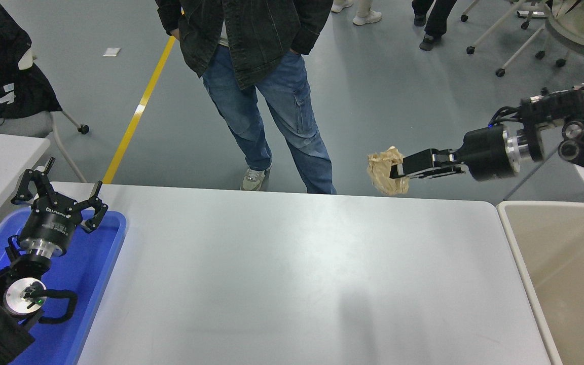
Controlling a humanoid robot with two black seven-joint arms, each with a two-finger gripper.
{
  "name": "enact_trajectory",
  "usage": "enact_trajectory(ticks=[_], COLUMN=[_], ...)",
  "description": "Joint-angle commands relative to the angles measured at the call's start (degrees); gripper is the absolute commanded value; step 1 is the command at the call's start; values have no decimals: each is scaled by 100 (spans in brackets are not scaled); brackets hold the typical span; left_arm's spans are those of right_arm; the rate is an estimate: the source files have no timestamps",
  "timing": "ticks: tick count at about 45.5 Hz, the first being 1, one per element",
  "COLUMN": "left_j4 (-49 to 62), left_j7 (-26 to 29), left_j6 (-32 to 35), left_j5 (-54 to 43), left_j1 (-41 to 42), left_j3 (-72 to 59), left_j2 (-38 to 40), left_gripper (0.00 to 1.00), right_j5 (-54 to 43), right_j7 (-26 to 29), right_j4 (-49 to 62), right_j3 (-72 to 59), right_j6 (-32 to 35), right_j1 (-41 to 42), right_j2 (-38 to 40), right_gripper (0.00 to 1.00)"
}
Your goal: Clean the table surface
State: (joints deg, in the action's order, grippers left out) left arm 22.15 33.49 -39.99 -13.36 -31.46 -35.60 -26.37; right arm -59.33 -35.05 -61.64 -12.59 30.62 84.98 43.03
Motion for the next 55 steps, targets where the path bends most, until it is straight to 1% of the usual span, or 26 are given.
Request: enact_trajectory(ticks=[1, 7, 11, 17, 19, 24, 31, 39, 44, 45, 55], left_j4=[0, 0, 0, 0, 0, 0, 0, 0, 0, 0, 0], left_j7=[0, 0, 0, 0, 0, 0, 0, 0, 0, 0, 0], left_j6=[0, 0, 0, 0, 0, 0, 0, 0, 0, 0, 0], left_j5=[0, 0, 0, 0, 0, 0, 0, 0, 0, 0, 0], left_j1=[0, 0, 0, 0, 0, 0, 0, 0, 0, 0, 0], left_j3=[0, 0, 0, 0, 0, 0, 0, 0, 0, 0, 0], left_j2=[0, 0, 0, 0, 0, 0, 0, 0, 0, 0, 0], left_gripper=[100, 100, 100, 100, 100, 100, 100, 100, 100, 100, 100], right_j5=[439, 791, 932, 1441, 1704, 2100, 2540, 2980, 3217, 3304, 3841], right_j7=[7, 7, 7, 16, 34, 60, 78, 174, 499, 691, 1913], right_j4=[301, 810, 1346, 2199, 2741, 3666, 5037, 6101, 6489, 6541, 6559], right_j3=[178, 187, 274, 336, 327, 310, 318, 327, 327, 327, 345], right_j6=[67, 32, 14, 14, 5, -3, -12, -47, -284, -398, -1031], right_j1=[-16, -288, -446, -833, -1069, -1457, -2037, -2599, -2881, -2986, -3452], right_j2=[373, 390, 346, 338, 329, 215, -110, -365, -427, -427, -427], right_gripper=[0, 0, 0, 0, 0, 0, 0, 0, 0, 0, 0])
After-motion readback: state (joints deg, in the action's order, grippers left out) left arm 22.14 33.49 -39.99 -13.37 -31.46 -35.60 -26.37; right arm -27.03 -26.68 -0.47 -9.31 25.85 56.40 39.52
